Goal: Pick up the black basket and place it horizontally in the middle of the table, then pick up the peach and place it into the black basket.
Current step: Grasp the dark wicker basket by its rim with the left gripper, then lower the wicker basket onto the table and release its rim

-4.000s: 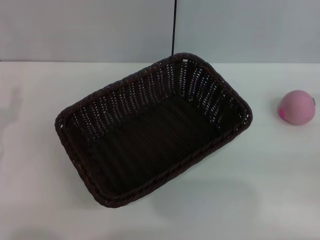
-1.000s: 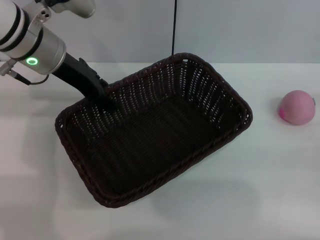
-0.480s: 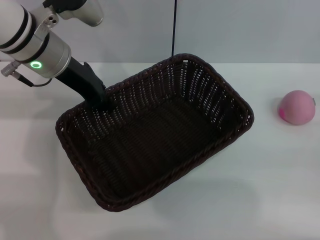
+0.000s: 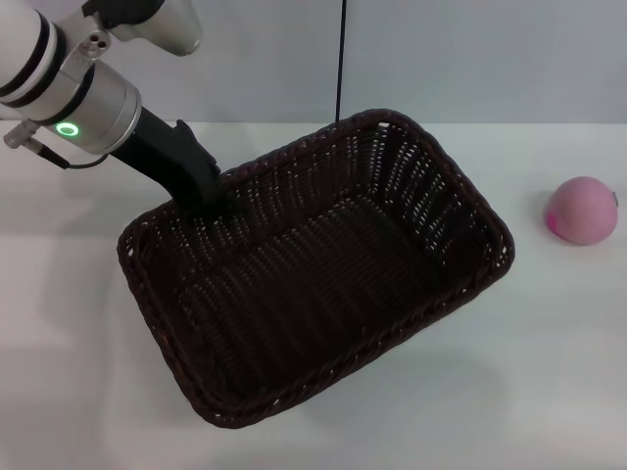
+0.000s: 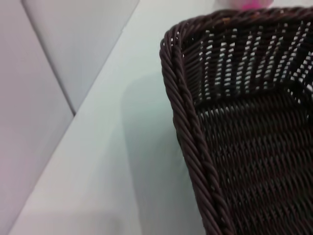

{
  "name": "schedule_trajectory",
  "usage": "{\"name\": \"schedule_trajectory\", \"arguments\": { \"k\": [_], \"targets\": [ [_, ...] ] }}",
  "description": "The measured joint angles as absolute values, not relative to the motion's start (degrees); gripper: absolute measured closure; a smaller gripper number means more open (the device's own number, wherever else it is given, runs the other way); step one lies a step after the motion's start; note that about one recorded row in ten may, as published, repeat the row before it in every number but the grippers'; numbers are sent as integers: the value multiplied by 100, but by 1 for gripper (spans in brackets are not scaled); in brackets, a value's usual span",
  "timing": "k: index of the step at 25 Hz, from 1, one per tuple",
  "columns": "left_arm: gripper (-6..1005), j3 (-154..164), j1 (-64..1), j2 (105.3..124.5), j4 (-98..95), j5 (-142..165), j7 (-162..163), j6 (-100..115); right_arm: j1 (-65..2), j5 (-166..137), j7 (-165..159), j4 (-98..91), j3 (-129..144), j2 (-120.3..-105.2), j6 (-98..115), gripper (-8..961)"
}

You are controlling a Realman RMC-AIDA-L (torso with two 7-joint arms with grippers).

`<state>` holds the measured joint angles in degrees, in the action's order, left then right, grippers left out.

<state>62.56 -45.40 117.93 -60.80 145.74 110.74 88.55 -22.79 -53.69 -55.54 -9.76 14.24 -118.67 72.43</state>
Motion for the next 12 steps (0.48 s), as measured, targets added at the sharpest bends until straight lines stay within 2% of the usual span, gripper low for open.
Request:
{"name": "schedule_trajectory", "arguments": {
  "k": [12],
  "targets": [
    [794, 5827, -4098, 11784, -7056, 13673, 10593, 8903, -2203, -5370, -5556, -976, 1277, -11874, 7242, 219]
  ]
}}
